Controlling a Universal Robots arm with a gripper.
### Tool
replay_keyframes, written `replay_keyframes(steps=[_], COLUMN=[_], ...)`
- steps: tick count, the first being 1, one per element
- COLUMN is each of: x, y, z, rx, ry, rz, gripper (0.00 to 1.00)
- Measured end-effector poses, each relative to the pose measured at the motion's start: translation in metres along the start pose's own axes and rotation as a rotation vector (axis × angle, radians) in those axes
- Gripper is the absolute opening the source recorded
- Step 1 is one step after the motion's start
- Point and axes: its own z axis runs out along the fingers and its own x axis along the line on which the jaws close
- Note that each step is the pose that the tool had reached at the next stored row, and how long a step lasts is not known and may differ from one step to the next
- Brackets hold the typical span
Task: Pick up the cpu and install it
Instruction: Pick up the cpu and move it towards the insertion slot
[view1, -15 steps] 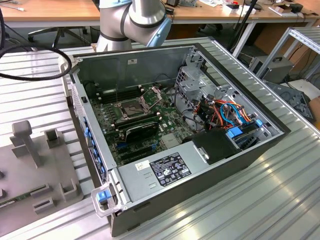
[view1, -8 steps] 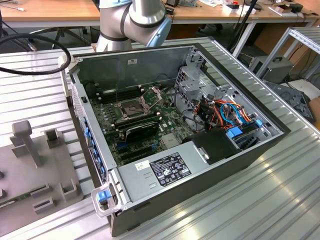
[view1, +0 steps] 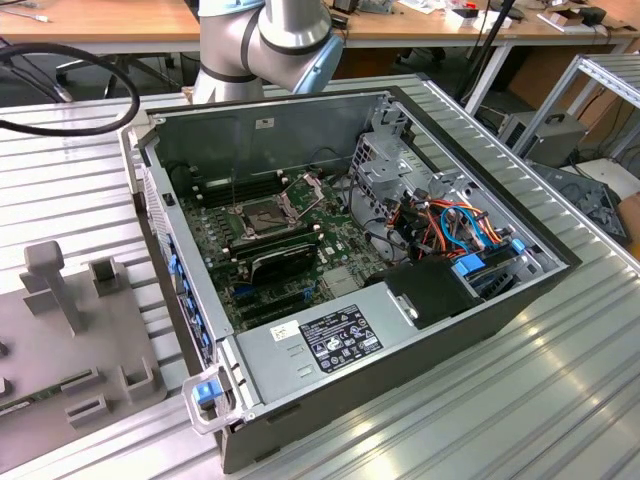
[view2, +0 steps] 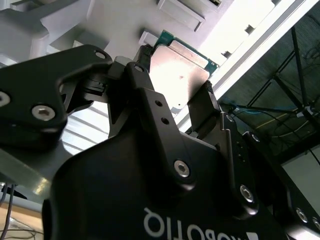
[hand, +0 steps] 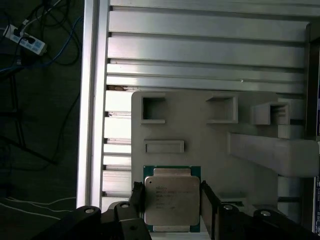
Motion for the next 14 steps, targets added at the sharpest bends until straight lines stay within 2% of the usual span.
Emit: replay_keyframes(steps=[14], x=[-0.0007], y=[0.0006], z=[-0.0211], rx=[0.0001], ry=[0.0001], rz=[0.0], gripper=[0.55])
